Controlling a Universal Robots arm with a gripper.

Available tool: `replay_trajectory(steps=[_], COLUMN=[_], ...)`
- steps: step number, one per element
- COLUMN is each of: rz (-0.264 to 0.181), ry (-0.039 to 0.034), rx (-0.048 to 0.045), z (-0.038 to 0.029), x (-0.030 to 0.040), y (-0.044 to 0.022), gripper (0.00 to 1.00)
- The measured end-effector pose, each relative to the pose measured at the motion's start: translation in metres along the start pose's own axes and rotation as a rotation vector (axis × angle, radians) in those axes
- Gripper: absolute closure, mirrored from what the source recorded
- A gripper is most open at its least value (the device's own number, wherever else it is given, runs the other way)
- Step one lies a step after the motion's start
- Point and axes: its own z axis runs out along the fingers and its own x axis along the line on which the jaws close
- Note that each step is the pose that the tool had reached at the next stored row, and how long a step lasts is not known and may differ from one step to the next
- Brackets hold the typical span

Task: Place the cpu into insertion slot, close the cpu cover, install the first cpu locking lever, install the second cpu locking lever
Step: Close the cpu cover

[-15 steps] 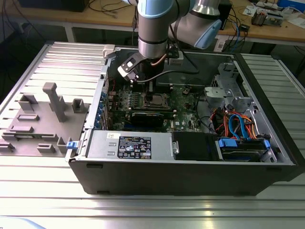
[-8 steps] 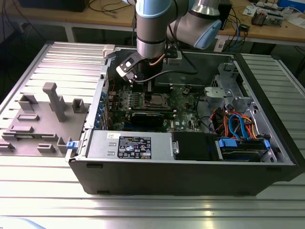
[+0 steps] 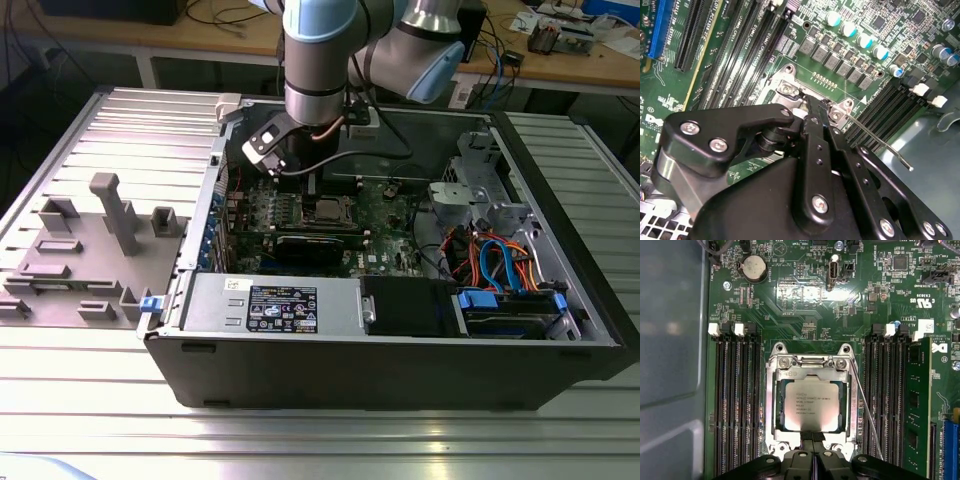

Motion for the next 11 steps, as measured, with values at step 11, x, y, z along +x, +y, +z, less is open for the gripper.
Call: replay_trajectory(steps=[11], rz=[0.0], ry=[0.0029], rx=[0.0008], z=[0.0013], x=[0.0001], y=[0.0], gripper=[0.89])
